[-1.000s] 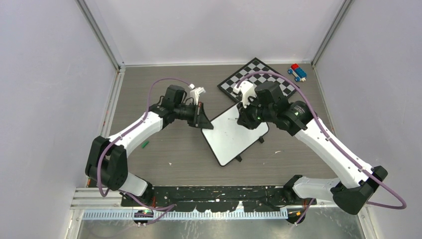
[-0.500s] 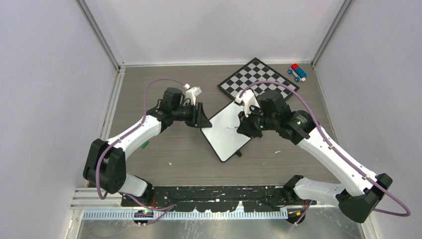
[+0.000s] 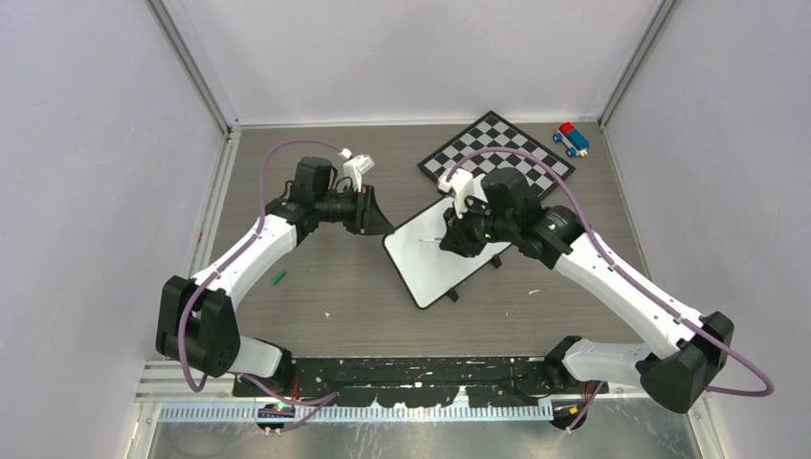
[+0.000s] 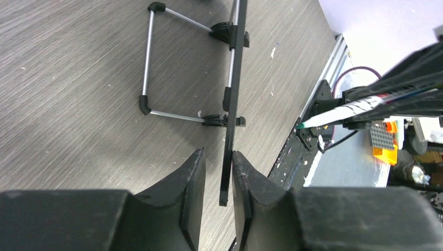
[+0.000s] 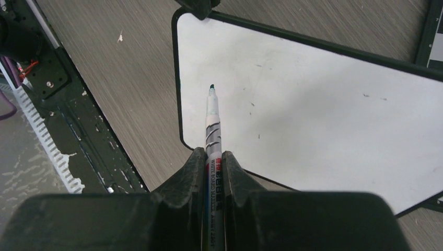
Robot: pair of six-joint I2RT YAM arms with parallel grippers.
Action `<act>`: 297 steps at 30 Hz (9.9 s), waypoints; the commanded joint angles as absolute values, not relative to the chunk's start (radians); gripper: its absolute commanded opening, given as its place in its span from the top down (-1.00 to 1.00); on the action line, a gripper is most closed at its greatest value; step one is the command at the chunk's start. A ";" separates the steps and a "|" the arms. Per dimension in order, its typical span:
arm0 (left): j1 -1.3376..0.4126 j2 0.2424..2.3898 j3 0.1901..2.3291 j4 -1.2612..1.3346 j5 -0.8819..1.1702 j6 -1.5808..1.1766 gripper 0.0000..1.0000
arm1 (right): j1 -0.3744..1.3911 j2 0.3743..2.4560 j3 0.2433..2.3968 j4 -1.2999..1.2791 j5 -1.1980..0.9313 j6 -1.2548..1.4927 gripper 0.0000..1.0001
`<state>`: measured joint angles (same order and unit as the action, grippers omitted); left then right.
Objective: Write a sentence on the whiteboard
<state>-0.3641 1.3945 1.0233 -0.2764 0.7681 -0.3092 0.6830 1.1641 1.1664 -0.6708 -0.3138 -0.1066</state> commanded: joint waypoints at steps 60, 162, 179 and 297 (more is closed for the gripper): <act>-0.375 1.454 1.076 -0.286 0.879 -0.270 1.00 | 0.842 1.350 1.218 -0.469 -0.214 -0.103 0.99; -0.374 1.479 1.078 -0.302 0.896 -0.242 1.00 | 0.818 1.347 1.195 -0.547 -0.169 -0.136 0.99; -0.374 1.482 1.081 -0.305 0.899 -0.242 1.00 | 0.816 1.328 1.188 -0.562 -0.072 -0.162 0.99; -0.374 1.494 1.082 -0.308 0.913 -0.236 1.00 | 0.718 1.400 1.340 -0.583 -0.104 -0.151 1.00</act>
